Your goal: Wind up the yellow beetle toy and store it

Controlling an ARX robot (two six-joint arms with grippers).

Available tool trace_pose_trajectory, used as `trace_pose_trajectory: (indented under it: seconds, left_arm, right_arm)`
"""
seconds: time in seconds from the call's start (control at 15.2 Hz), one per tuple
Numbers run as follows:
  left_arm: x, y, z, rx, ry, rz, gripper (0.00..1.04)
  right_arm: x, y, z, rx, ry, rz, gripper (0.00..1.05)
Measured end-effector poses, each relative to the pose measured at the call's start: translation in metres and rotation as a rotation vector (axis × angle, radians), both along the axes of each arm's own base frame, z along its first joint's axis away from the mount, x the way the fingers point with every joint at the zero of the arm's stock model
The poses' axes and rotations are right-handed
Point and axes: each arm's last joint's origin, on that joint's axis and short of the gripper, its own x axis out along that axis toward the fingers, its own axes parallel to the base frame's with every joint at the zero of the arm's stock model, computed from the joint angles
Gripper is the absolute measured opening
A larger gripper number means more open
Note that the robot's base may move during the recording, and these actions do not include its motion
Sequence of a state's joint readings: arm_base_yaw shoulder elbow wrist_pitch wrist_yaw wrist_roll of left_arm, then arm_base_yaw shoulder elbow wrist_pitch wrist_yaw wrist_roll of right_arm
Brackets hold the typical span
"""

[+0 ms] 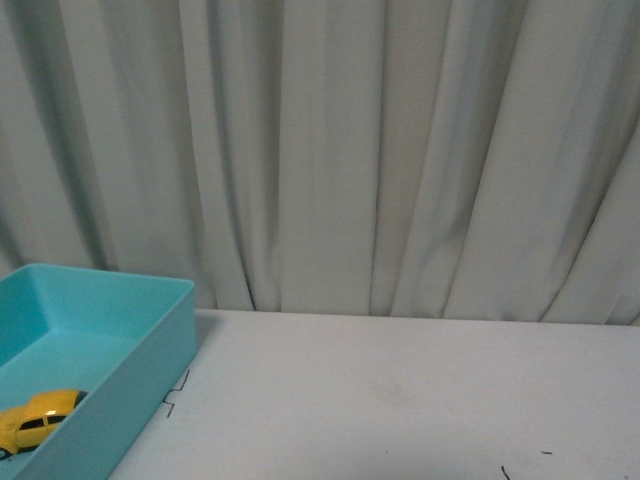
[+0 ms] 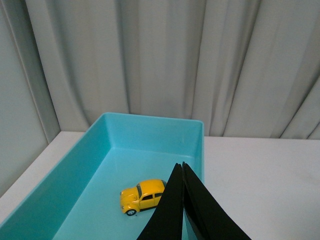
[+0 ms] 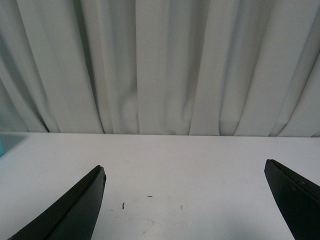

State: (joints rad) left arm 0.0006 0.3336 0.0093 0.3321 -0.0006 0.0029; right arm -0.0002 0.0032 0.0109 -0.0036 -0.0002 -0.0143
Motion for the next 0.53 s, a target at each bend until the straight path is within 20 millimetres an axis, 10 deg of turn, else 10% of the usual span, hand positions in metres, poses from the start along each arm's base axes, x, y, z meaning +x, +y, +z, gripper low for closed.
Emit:
trace_pose_trajectory:
  seconds: [0.53]
  left_arm:
    - [-0.014, 0.0, -0.003, 0.0, 0.024, 0.001, 0.02]
  right_arm:
    - [0.0, 0.0, 0.0, 0.0, 0.0, 0.0, 0.98]
